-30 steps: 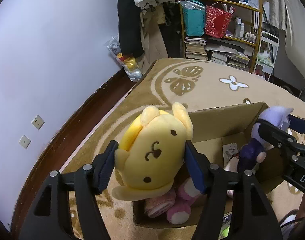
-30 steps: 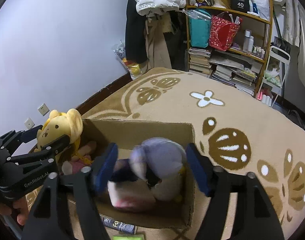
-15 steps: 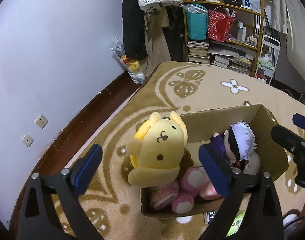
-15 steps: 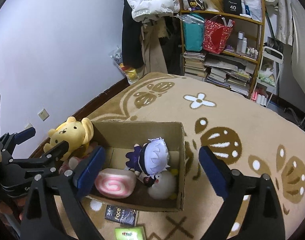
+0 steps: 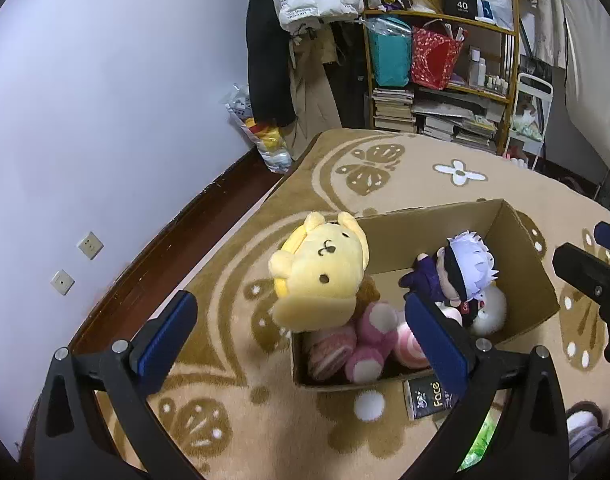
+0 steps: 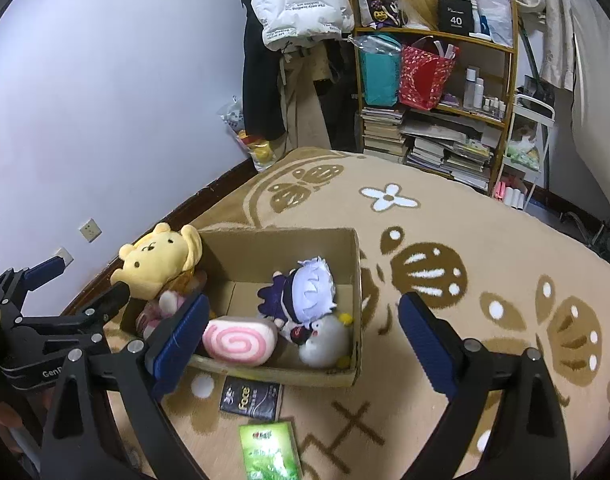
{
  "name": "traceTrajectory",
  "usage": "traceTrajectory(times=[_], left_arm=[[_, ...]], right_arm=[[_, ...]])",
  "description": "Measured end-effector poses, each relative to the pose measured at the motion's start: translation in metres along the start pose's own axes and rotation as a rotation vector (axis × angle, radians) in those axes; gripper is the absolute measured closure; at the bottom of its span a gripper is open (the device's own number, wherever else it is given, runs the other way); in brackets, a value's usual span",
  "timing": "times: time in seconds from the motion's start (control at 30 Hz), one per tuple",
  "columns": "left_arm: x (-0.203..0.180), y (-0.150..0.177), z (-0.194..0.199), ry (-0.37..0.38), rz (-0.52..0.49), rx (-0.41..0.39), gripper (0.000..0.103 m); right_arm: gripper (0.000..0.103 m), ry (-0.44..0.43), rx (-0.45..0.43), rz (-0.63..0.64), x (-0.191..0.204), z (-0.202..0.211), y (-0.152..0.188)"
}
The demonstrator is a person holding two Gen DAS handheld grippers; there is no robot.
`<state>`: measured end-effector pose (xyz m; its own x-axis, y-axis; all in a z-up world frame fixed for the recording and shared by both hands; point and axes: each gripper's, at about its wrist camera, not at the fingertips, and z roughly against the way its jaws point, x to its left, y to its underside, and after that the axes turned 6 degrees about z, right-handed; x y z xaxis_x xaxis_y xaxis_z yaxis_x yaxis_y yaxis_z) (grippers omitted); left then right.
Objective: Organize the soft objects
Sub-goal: 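Open both tools to drop the bear and doll into the box, then move both tools down toward the black and green tissue packs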
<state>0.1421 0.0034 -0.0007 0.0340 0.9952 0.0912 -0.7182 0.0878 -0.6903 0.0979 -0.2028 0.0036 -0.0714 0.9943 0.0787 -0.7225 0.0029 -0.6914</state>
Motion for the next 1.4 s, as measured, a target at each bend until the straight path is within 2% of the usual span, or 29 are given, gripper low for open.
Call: traceTrajectory(times=[0.37, 0.43, 0.7, 1.13, 1.4], left_arm=[[0.003, 0.013, 0.026, 0.014, 0.021, -0.003, 0.0], [0.005, 0.017, 0.028, 0.019, 0.03, 0.007, 0.0], [0.008, 0.042, 0.029, 0.033, 0.062, 0.056, 0.0], [0.003, 0.062, 0.012, 0.025, 0.063, 0.11, 0.0], [-0.005, 0.068, -0.006, 0.067, 0.06, 0.174, 0.0]], right_arm=[[0.003, -0.025, 0.024, -0.001, 0.011, 0.017, 0.023], [0.0, -0.025, 0.029, -0.005, 0.012, 0.018, 0.027], [0.0, -0.011, 0.057, -0.01, 0.013, 0.016, 0.046], [0.0, -0.008, 0.156, -0.021, 0.002, -0.007, 0.073], [0.0, -0.023, 0.21, -0.035, 0.0, -0.025, 0.085]])
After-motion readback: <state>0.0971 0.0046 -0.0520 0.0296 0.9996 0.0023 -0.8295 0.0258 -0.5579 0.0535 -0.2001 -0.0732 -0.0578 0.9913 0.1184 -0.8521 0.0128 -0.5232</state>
